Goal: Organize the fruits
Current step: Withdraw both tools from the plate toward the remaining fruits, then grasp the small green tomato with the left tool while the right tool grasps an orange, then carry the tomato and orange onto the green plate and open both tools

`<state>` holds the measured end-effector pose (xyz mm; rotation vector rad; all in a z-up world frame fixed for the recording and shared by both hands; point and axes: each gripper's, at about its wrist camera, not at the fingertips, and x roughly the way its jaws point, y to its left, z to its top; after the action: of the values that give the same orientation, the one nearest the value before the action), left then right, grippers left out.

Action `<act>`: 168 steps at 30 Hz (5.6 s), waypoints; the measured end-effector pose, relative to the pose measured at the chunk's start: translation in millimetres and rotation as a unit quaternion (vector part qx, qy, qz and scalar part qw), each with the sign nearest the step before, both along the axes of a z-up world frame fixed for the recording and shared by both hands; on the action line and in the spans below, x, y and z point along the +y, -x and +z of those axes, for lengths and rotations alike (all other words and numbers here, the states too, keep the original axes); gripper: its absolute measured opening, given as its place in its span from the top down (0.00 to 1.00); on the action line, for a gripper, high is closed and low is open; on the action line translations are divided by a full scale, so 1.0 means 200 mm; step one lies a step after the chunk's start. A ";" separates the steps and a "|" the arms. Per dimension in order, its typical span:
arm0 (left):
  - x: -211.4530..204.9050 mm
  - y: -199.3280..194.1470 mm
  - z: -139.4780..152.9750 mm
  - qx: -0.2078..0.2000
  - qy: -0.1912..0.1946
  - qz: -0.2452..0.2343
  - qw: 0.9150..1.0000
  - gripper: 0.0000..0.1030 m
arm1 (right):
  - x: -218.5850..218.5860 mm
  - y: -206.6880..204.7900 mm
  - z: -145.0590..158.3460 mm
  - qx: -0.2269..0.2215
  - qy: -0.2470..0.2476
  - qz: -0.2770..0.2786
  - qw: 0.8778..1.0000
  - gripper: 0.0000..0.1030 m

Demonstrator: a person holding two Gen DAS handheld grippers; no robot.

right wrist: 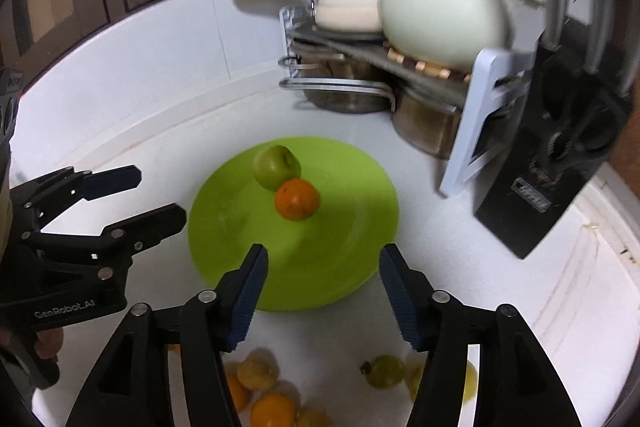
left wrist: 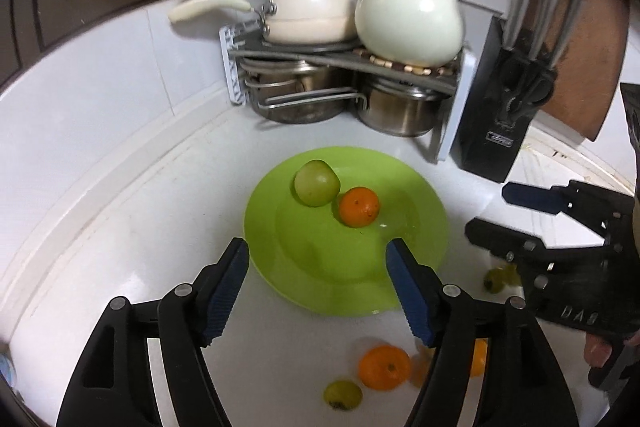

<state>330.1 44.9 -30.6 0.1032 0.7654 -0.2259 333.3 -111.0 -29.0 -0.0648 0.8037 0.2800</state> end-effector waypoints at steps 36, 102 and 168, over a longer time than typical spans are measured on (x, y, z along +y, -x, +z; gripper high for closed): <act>0.13 0.61 -0.05 -0.047 -0.051 0.040 0.997 0.21 | 0.00 0.58 -0.01 -0.008 0.047 -0.024 0.999 0.32; 0.02 0.40 -0.39 0.044 -0.042 -0.013 0.998 0.71 | 0.18 0.46 -0.26 0.006 0.144 0.121 0.982 0.67; -0.04 -0.55 -0.20 0.082 -0.001 -0.021 0.996 0.71 | 0.18 -0.64 -0.09 0.045 0.036 0.041 0.998 0.66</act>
<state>440.0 37.9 -70.5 0.1031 0.9271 -0.2764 460.7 -74.6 -47.3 -0.1546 0.9011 0.3323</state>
